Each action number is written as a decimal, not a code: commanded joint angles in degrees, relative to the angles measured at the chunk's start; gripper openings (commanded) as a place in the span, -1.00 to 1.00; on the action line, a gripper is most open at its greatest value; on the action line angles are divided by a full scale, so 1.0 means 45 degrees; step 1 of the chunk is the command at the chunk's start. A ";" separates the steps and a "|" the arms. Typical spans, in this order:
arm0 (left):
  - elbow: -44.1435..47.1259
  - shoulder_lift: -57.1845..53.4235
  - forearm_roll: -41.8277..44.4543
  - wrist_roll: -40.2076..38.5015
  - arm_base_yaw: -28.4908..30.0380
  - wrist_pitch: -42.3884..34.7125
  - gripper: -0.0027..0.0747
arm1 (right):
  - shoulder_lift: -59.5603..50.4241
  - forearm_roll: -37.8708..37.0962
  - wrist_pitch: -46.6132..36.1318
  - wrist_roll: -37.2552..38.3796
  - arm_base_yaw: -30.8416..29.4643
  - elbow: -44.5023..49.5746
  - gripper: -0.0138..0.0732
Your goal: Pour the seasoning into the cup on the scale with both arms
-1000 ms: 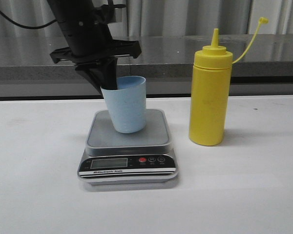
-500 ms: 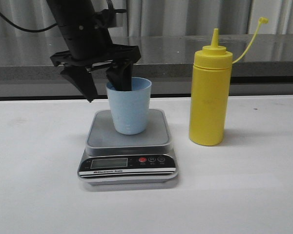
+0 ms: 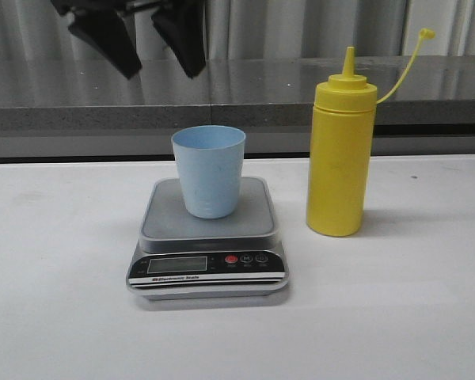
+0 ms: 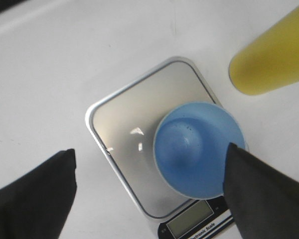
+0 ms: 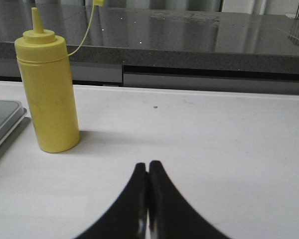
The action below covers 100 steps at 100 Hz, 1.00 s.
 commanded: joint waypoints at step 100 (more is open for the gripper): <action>1.2391 -1.3120 0.0510 -0.0322 0.4875 -0.8246 0.53 | -0.0260 -0.0168 -0.1057 -0.0031 -0.0061 -0.0277 -0.84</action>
